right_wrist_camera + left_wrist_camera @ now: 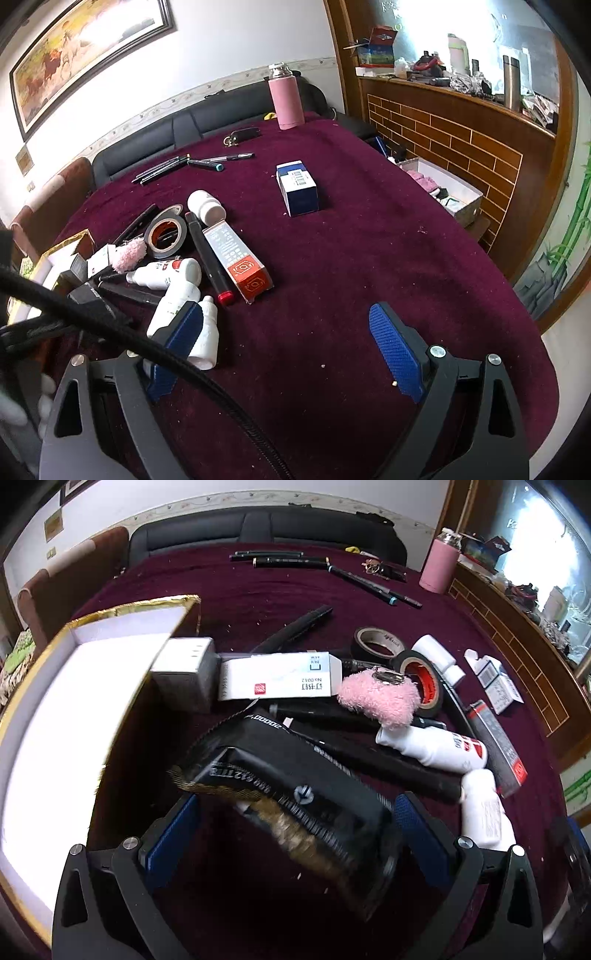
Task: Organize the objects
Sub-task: 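Move the left gripper down over the black foil packet, then grasp the black foil packet with the left gripper while the right grasps the white pill bottle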
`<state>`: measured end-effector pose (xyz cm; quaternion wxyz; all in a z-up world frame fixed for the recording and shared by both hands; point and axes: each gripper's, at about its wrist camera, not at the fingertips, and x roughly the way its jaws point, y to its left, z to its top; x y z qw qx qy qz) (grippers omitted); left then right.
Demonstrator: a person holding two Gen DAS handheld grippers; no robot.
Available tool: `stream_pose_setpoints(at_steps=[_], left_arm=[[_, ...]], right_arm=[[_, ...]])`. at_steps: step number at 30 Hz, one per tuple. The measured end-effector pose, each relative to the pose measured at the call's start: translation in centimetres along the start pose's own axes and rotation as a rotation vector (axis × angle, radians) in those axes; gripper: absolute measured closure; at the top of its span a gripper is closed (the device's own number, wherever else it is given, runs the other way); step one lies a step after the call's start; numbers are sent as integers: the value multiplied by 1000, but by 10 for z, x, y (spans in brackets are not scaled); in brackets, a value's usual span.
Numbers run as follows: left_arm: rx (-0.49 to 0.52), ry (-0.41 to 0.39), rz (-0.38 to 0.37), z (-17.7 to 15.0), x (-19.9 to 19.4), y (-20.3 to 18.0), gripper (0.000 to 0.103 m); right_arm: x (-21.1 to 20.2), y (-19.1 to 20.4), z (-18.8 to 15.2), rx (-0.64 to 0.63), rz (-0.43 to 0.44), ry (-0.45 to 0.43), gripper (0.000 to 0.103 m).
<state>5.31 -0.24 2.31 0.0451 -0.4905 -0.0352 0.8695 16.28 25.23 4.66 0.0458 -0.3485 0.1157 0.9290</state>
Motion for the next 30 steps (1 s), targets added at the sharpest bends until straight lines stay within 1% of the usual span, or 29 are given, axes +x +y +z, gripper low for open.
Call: stream_pose_setpoints(at_steps=[2, 6, 9, 12, 14, 15, 16, 17, 21, 22, 23, 24, 25, 26, 28, 30], left_arm=[[-11, 18, 1, -2, 9, -1, 2], [39, -15, 35, -12, 9, -8, 2], [33, -21, 20, -13, 7, -3, 2], [7, -44, -7, -13, 2, 6, 11], [-4, -57, -11, -13, -1, 11, 26], [-6, -64, -15, -13, -3, 15, 30], [-7, -68, -18, -13, -4, 15, 38], [-3, -69, -21, -14, -5, 17, 42], [44, -72, -19, -10, -3, 8, 50], [67, -73, -23, -11, -3, 5, 55], [95, -79, -26, -12, -6, 3, 63], [112, -84, -39, -10, -7, 0, 68], [119, -88, -60, -10, -10, 0, 75], [121, -89, -106, -11, -15, 3, 78], [108, -91, -168, -13, -24, 10, 79], [94, -100, -197, -17, -32, 19, 79]], right_arm=[[-1, 1, 1, -9, 3, -2, 10], [-4, 8, -1, -38, -1, -11, 10], [-3, 12, -1, -48, 1, -9, 10], [-2, 14, -3, -54, 1, -6, 10], [0, 15, -4, -60, -5, 0, 10], [1, 15, -5, -60, -12, 3, 10], [2, 15, -6, -59, -17, 5, 10], [3, 16, -7, -59, -17, 9, 10], [1, 18, -7, -70, -16, 5, 10], [1, 19, -7, -75, -14, 6, 10], [1, 20, -6, -79, -12, 8, 10], [0, 22, -6, -86, -7, 11, 10], [0, 23, -5, -95, 0, 14, 10], [-1, 26, -4, -105, 10, 17, 10], [-3, 31, 0, -122, 56, 27, 10], [-4, 37, 5, -128, 115, 42, 10]])
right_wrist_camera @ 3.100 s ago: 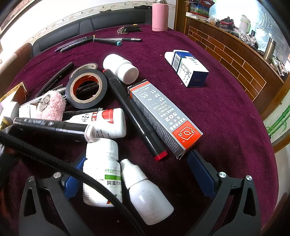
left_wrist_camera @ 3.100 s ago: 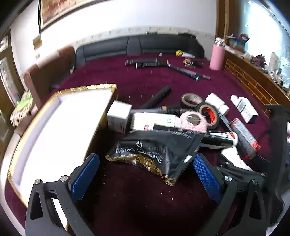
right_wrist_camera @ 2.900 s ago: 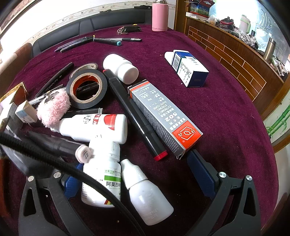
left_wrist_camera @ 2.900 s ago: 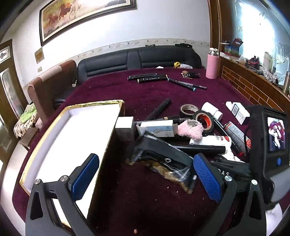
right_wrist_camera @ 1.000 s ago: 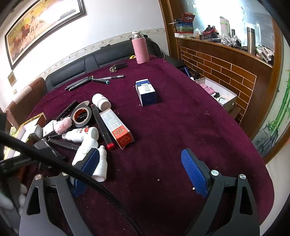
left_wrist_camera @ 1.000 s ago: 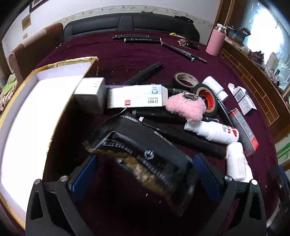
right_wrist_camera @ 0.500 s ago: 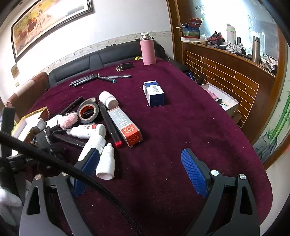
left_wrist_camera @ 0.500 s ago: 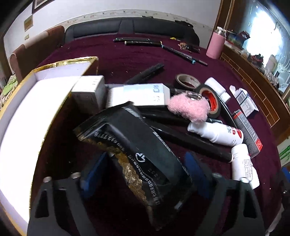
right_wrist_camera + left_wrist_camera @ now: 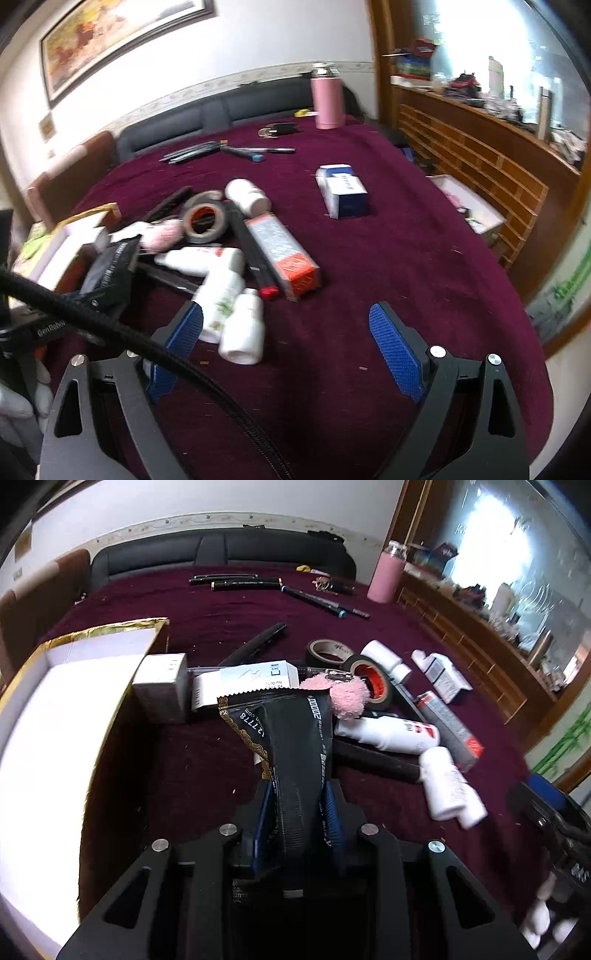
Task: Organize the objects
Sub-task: 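Grasp the black foil packet with the left gripper while the right grasps the white pill bottle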
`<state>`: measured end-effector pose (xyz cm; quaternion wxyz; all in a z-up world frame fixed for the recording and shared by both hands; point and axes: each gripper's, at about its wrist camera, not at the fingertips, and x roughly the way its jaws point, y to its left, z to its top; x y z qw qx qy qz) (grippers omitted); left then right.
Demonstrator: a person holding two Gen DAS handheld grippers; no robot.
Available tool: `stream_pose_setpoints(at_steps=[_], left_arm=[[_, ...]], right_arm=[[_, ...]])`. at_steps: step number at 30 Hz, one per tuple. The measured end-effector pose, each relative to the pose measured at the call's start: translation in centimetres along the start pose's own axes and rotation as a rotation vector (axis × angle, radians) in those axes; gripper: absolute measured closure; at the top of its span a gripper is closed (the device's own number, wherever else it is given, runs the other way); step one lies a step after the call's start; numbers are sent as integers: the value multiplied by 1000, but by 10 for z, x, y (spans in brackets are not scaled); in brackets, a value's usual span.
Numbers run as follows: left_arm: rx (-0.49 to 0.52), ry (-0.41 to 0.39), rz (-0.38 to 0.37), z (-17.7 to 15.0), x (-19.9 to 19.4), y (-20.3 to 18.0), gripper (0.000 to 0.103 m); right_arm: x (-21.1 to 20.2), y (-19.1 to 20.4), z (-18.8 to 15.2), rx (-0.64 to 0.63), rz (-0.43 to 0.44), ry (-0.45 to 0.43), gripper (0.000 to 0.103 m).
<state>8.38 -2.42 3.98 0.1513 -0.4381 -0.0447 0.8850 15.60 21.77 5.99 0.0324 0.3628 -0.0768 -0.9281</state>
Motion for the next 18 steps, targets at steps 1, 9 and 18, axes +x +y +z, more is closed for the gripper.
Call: stream_pose_setpoints(at_steps=[1, 9, 18], left_arm=[[-5, -1, -2, -2, -4, 3, 79], [-69, 14, -46, -20, -20, 24, 79], [-72, 10, -68, -28, -28, 32, 79]], right_arm=[[1, 3, 4, 2, 25, 7, 10], [32, 34, 22, -20, 96, 113, 34], [71, 65, 14, -128, -53, 216, 57]])
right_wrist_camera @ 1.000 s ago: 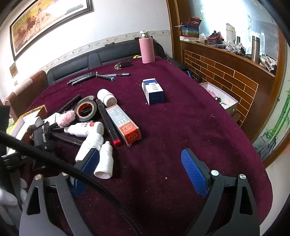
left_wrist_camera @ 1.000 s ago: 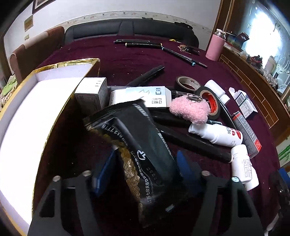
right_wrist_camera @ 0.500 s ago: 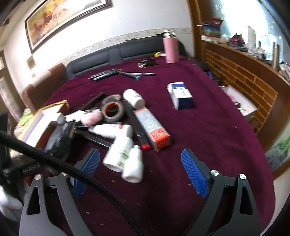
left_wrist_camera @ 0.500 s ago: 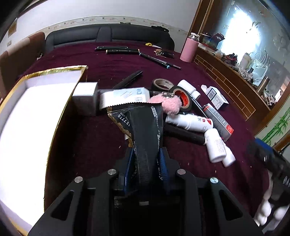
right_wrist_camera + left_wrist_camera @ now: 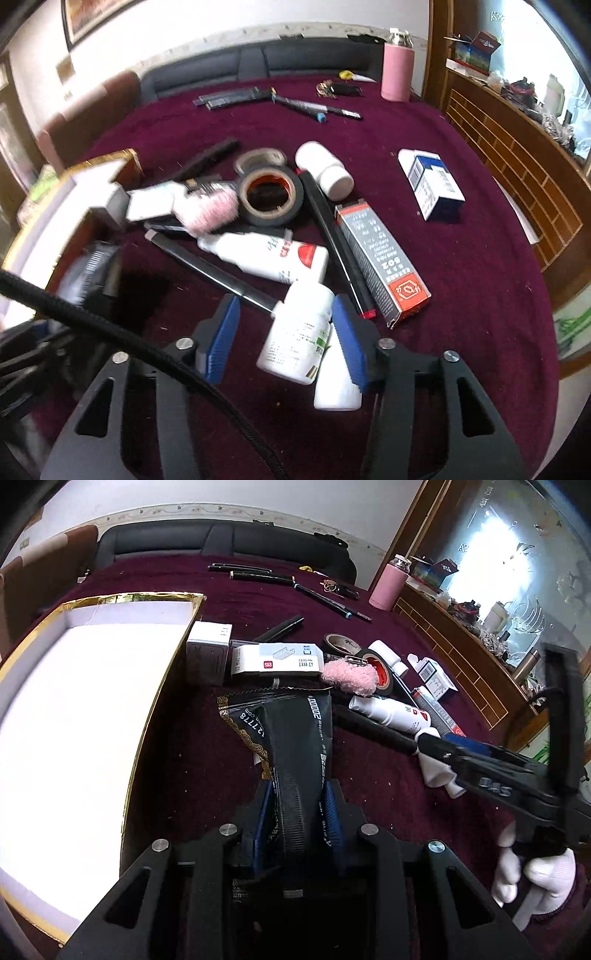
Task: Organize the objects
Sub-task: 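Grasp the black foil packet with the left gripper while the right grasps the white pill bottle, then carry packet and pill bottle into the gold-rimmed white box and open both grippers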
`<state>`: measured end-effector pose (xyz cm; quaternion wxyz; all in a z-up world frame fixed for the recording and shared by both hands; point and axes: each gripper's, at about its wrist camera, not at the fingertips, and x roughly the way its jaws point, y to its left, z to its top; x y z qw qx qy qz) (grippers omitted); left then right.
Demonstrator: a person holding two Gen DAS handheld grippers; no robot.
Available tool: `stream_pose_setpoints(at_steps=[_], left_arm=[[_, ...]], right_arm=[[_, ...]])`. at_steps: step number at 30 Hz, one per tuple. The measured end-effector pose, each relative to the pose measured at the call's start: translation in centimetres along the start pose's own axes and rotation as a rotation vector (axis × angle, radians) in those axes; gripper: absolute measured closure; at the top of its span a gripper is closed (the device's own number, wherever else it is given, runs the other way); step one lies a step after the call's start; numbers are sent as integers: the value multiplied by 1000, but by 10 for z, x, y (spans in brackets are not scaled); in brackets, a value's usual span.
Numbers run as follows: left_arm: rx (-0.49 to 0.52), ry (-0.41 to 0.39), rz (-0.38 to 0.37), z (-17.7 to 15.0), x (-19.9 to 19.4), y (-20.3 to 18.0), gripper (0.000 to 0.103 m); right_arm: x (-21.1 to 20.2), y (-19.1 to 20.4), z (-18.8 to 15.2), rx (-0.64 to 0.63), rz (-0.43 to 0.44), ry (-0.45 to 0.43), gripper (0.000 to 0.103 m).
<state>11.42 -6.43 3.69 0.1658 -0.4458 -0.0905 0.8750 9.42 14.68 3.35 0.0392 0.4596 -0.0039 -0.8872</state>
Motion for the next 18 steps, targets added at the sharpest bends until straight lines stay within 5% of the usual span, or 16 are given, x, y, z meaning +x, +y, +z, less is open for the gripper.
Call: stream_pose_setpoints(at_steps=[4, 18], left_arm=[[-3, 2, -7, -2, 0, 3, 79], [5, -30, -19, -10, -25, 3, 79]], right_arm=[[3, -1, 1, -1, -24, 7, 72], [-22, -3, -6, 48, 89, -11, 72]])
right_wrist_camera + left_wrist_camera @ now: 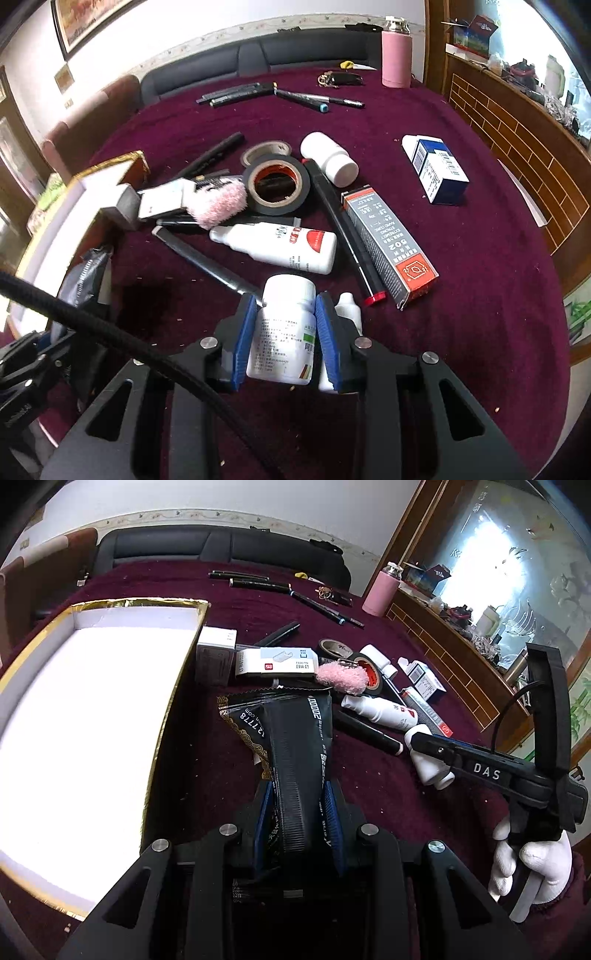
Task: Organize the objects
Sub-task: 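Carry packet and pill bottle into the gold-rimmed white box and open both grippers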
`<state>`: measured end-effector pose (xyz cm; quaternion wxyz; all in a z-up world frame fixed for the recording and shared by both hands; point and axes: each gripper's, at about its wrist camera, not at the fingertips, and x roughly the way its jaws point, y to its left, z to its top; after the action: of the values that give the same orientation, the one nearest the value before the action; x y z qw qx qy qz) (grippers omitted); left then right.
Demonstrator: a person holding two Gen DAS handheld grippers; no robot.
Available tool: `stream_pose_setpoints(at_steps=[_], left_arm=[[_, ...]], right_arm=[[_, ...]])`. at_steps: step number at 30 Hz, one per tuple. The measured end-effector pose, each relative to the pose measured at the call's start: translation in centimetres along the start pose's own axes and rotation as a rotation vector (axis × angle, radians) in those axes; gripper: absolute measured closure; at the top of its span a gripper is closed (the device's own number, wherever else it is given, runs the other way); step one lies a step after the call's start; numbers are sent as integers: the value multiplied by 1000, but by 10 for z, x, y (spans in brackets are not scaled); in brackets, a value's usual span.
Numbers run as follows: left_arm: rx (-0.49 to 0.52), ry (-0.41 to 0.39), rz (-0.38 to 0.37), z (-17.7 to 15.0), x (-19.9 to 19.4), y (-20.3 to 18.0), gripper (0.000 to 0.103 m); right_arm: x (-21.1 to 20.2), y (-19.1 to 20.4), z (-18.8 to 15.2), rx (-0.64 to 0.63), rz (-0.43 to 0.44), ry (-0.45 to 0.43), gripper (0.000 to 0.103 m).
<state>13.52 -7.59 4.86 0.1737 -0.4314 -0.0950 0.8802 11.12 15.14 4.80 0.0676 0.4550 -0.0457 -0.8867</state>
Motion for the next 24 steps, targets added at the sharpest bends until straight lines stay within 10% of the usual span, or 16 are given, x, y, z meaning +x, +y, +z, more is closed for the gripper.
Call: stream_pose_setpoints(at_steps=[24], left_arm=[[-53, -171, 66, 25, -85, 48, 79]], right_arm=[[-47, 122, 24, -107, 371, -48, 72]])
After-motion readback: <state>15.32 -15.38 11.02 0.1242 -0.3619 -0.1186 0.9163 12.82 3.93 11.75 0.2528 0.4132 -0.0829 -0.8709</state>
